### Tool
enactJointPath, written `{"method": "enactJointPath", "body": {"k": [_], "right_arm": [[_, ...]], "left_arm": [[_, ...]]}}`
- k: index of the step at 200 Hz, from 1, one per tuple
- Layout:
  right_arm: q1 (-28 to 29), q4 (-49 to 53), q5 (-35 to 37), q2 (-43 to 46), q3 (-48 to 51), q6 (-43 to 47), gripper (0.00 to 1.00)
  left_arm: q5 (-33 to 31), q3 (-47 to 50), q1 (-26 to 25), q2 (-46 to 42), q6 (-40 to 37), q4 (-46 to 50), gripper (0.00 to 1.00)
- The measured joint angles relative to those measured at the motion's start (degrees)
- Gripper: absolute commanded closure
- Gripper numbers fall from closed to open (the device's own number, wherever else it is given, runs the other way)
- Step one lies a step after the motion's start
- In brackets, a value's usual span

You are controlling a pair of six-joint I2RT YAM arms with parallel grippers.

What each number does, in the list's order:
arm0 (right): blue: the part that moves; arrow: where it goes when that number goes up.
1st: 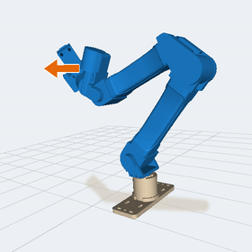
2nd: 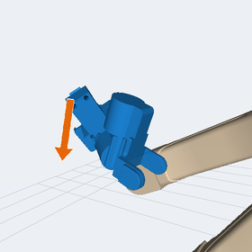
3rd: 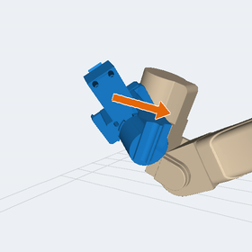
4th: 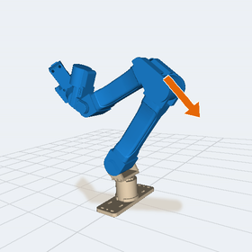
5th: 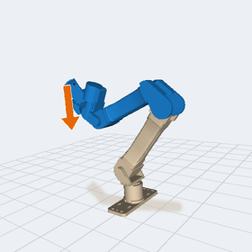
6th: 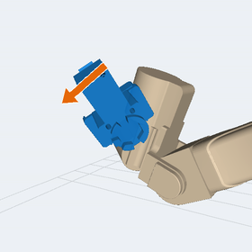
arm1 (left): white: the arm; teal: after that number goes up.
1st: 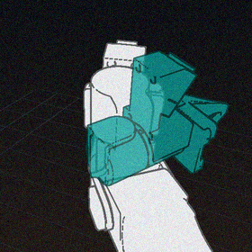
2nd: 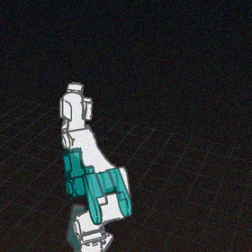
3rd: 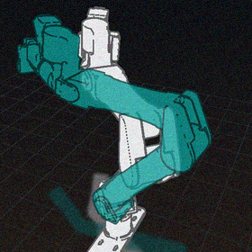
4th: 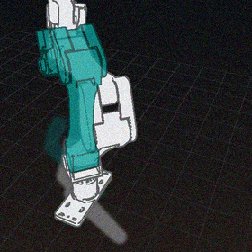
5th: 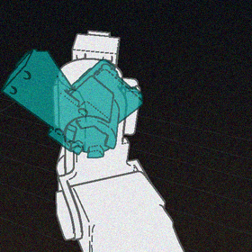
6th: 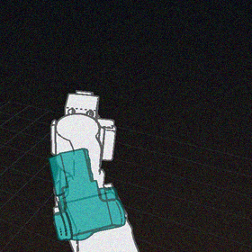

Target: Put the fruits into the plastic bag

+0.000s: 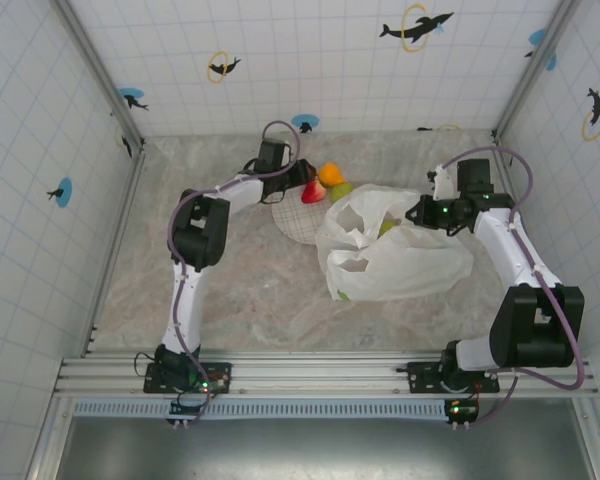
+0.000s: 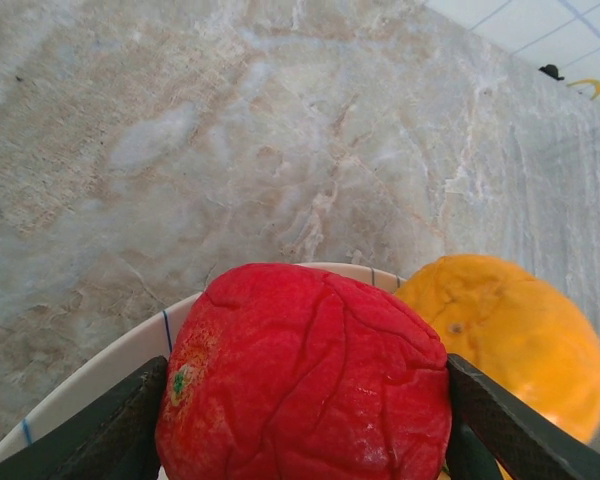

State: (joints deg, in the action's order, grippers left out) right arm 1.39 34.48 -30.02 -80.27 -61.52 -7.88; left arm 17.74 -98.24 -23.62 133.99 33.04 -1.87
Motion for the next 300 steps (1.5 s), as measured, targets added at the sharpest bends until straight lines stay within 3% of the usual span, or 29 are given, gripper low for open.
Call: {"method": "enactJointPath", "body": {"k": [38,103,132,164,232,300], "right_arm": [[0.00,0.02,0.02,0.00,0.00,0.00,1.00],[0.00,0.00,0.04,0.00,0.00,-0.02,1.00],[0.00,-0.02,0.00,0.00,0.00,-0.22,1.00],[0.00,-0.20,-0.04,0.00,0.00,-0.72,1.00],[0.17,-2.05,-0.33,0.28,0.00,-2.56,1.00],[1.42,-2.36,-1.14,0.66,0.00,-2.47,1.00]], "left_arm": [[-0.74,9.68,0.02,-10.12,-0.09,-2.14,0.39],[0.68,35.04,-0.48,-36.35,-0.24,-9.05,0.40],[1.53,45.55,-6.34,-47.34,-2.27,-8.92,0.40],[2.64,52.13,-13.88,-53.72,-4.68,-6.91,0.40],[2.82,51.98,-21.44,-48.41,-7.21,-4.98,0.41],[2.29,47.43,-22.21,-40.19,-5.99,-9.70,0.40]]}}
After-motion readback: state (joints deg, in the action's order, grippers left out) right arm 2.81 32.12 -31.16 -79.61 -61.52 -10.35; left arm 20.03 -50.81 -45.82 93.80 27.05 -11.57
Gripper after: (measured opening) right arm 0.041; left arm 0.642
